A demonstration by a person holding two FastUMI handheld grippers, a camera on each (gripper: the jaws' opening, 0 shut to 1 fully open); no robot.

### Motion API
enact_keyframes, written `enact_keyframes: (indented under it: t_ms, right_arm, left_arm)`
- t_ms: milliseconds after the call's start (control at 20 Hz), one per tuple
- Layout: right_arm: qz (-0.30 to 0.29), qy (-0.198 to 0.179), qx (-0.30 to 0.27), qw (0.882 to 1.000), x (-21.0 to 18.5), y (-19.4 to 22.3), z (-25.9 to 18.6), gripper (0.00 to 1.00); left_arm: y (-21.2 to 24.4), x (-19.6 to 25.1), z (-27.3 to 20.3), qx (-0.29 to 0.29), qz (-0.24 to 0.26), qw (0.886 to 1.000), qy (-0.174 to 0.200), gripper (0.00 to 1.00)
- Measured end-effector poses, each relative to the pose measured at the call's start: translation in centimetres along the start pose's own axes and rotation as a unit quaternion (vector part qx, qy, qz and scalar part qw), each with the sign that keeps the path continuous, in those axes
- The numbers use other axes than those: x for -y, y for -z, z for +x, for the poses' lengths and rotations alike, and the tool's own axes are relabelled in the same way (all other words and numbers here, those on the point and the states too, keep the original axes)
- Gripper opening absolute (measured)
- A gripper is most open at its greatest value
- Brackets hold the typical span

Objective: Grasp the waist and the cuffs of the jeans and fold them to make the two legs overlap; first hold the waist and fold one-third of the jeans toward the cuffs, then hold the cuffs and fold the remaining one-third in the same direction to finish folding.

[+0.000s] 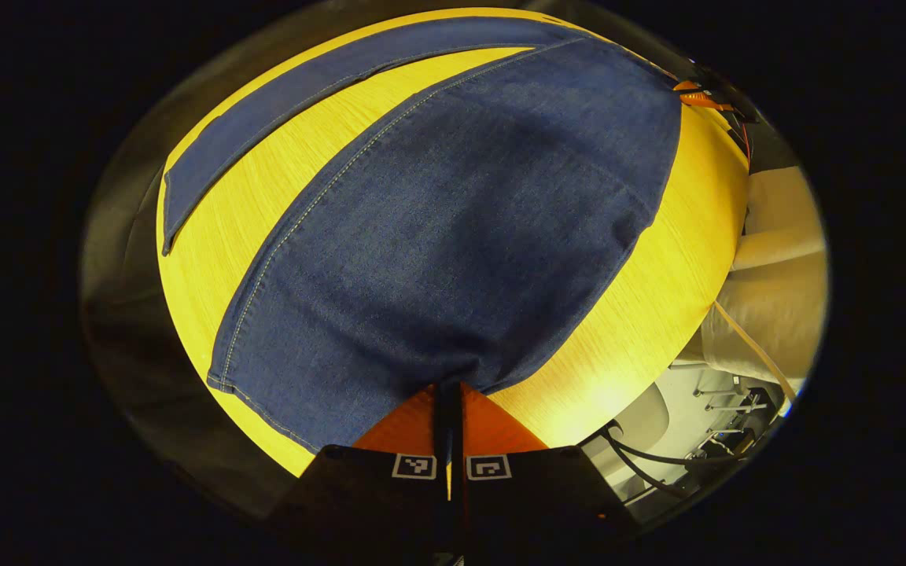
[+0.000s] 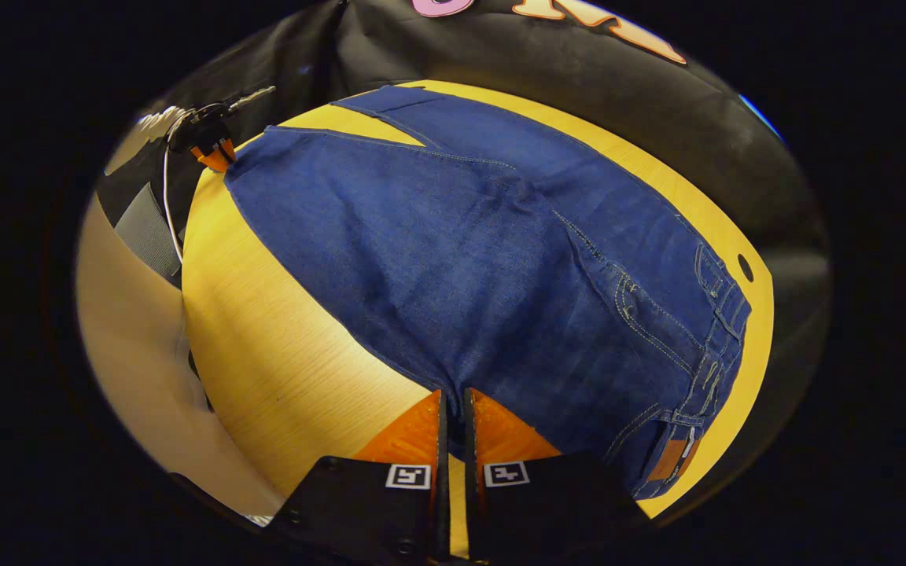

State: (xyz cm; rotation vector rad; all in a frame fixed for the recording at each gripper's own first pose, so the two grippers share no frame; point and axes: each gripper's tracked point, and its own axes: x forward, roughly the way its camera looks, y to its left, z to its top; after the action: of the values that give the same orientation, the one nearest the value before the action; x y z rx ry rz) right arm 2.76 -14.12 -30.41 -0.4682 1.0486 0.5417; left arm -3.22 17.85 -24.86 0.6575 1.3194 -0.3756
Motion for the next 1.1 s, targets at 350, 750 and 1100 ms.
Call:
enact_keyframes:
  t_ms: [350,750,1100]
  right_arm:
    - [0.050,0.037,-0.016,0.998,0.7,0.7,0.4,0.03]
    - [0.167,0.126,0.039,0.977,1.1,-1.0,-1.6,0.05]
    - [0.279,0.174,0.152,0.932,4.4,-8.6,-7.4,0.00]
  left_arm:
    - [-0.5,0.1,-0.2,0.057,-0.056,0.995,-0.064,0.00]
    - [-1.3,-0.9,-2.0,0.121,-0.178,0.964,-0.155,0.00]
    - [-6.2,-4.5,-11.1,0.215,-0.253,0.911,-0.245,0.00]
